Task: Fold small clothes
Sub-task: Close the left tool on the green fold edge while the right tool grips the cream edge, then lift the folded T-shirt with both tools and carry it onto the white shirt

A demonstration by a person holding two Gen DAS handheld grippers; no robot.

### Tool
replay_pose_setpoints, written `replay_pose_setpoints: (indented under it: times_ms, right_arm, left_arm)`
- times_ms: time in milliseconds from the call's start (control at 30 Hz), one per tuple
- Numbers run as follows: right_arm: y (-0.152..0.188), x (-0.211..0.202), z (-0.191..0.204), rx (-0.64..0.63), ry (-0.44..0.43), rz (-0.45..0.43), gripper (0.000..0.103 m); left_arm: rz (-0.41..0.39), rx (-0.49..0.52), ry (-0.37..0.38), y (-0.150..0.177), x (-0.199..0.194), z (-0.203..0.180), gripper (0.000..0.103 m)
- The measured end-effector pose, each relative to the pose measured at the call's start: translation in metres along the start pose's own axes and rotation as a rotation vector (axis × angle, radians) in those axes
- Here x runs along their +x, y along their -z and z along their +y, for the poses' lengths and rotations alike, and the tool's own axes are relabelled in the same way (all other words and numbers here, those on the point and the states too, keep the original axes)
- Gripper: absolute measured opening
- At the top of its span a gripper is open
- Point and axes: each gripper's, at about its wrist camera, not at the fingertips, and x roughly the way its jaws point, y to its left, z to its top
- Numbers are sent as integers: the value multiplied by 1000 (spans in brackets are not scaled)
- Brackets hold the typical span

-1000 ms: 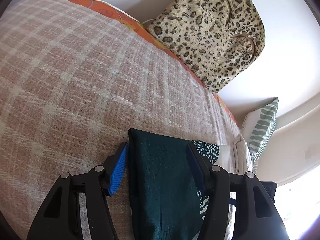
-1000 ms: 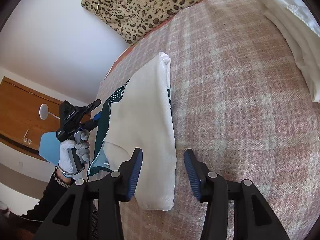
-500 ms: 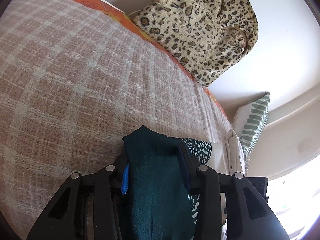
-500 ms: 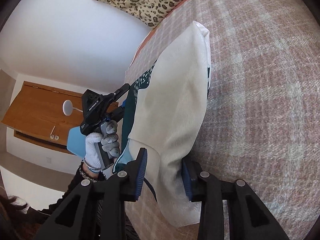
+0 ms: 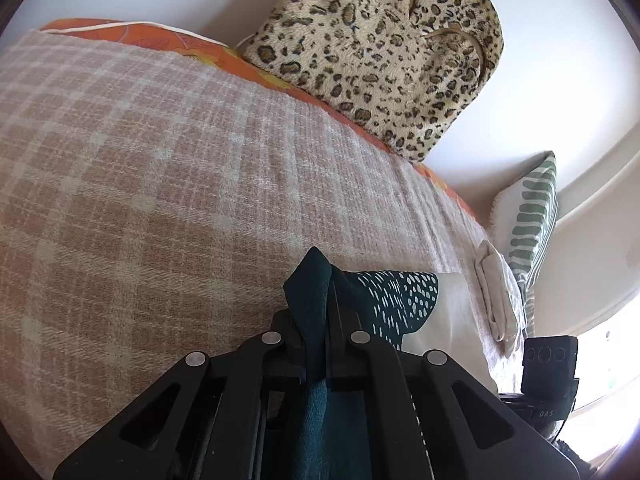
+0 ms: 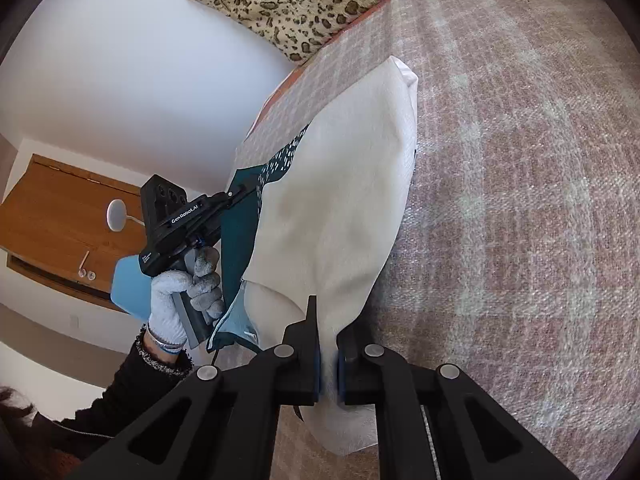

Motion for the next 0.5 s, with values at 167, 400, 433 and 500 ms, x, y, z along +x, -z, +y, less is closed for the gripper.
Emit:
replay_pose_setpoints:
  times_ms: [167,400,433,500]
  right_arm:
    - [-1,13,7,-13,28,25,27]
    - [-6,22,24,-77,113,7,6]
    - [-6,21,29,-96,125,0,5]
    - [-6,20,38,-141,151,-15,4]
  left_arm:
    - [0,34,-45,3,3,-4,4]
    - [-42,135,-114,5,-5,-21,3]
    - [-49,143,-120,5,-6,-23,3]
    - [-59,160,-133,5,-9,-26,3]
